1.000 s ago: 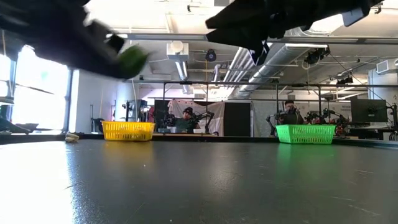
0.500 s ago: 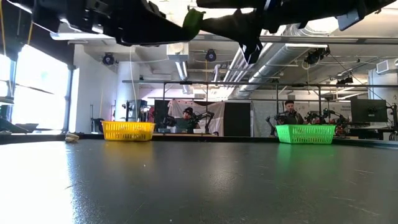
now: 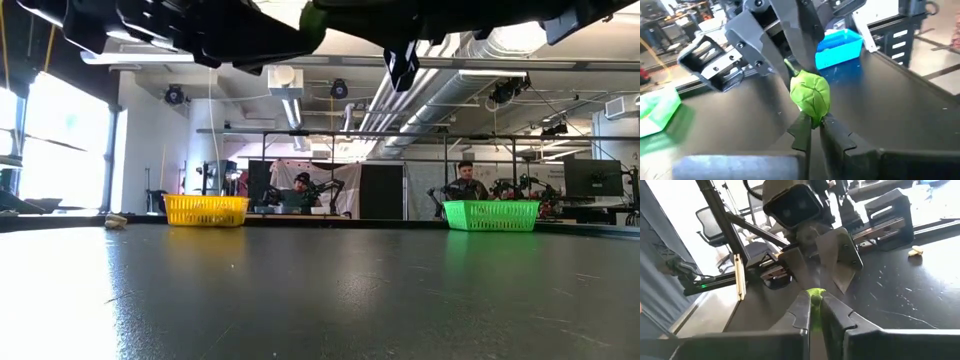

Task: Sort produce into baskets
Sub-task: Put the green bell pepper into the blue bin, then put the brown mushroom into the yellow bin

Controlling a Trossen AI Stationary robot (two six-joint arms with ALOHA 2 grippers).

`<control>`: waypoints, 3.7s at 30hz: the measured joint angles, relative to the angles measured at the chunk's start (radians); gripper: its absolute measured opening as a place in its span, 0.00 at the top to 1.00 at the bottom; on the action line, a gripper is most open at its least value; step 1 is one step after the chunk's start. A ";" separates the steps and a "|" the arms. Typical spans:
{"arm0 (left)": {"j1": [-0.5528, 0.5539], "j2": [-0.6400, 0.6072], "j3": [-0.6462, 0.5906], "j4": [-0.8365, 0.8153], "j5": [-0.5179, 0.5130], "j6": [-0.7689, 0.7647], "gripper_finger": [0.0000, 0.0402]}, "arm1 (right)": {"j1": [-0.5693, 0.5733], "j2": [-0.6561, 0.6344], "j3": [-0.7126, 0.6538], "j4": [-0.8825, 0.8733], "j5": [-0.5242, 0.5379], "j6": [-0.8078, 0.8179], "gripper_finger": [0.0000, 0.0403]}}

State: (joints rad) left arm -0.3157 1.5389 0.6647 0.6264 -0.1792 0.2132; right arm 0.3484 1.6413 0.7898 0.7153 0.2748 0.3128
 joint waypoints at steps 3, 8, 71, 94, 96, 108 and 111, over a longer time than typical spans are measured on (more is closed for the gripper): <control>0.000 0.000 0.000 -0.021 -0.035 -0.019 0.90 | -0.001 -0.006 0.000 -0.004 -0.004 -0.001 0.98; 0.002 -0.002 0.001 -0.049 -0.071 -0.037 0.76 | 0.006 -0.072 0.000 -0.037 -0.022 -0.015 0.99; 0.878 -0.204 -0.026 -1.308 0.002 -0.033 0.61 | 0.676 -0.307 -0.003 -1.413 -0.514 1.773 0.57; 0.997 0.047 0.063 -1.477 -0.255 -0.133 0.61 | 0.676 -0.307 -0.003 -1.410 -0.502 1.773 0.53; 0.997 0.047 0.078 -1.501 -0.252 -0.138 0.61 | 0.676 -0.307 -0.003 -1.409 -0.503 1.773 0.53; 0.997 0.050 0.146 -1.733 -0.173 -0.289 0.61 | 0.676 -0.307 -0.003 -1.414 -0.500 1.773 0.53; 1.002 0.050 0.146 -1.750 -0.169 -0.290 0.61 | 0.676 -0.307 -0.003 -1.414 -0.500 1.773 0.53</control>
State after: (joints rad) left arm 0.6859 1.5890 0.8104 -1.1236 -0.3482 -0.0772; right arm 1.0241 1.3342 0.7868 -0.6987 -0.2253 2.0857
